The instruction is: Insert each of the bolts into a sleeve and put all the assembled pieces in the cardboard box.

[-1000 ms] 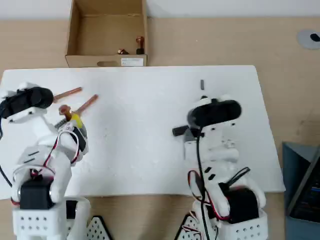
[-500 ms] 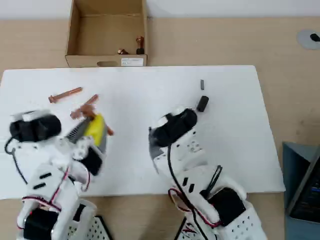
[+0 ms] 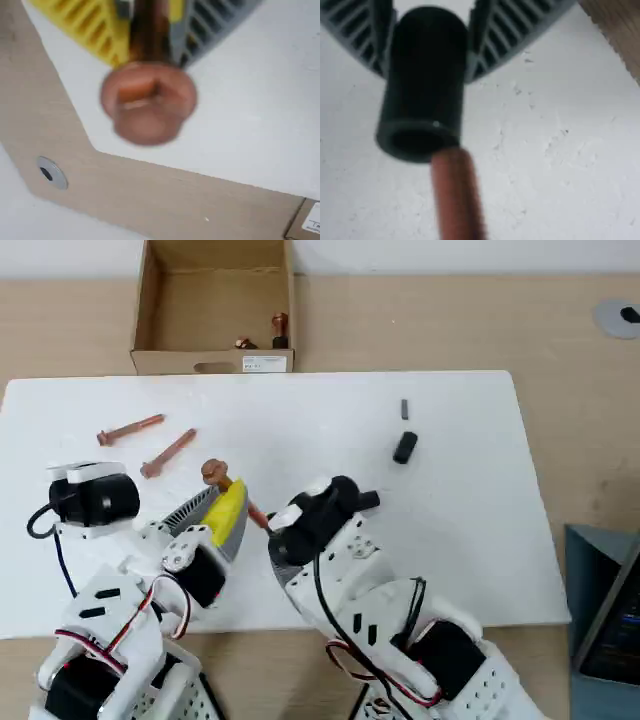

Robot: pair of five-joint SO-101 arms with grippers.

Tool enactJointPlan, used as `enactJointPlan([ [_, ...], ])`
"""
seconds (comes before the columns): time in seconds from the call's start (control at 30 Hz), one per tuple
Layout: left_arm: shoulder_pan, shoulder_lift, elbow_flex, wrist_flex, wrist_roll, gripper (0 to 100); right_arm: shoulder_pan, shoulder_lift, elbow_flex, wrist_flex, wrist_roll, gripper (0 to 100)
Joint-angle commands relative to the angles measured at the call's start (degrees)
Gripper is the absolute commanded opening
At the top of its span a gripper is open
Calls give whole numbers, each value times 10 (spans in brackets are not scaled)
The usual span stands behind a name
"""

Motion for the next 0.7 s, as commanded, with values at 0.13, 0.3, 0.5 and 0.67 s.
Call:
enactJointPlan([
  [0.13, 6, -5, -23, -48, 3, 1, -8, -7, -1, -16, 11, 9],
  [0.3, 6, -6, 5, -47, 3, 1, -8, -7, -1, -16, 49, 9],
  [0.5, 7, -6, 12, -47, 3, 1, -6, -7, -2, -43, 71, 9],
  [0.67, 8, -5, 15, -47, 2, 1, -7, -7, -1, -58, 98, 9],
])
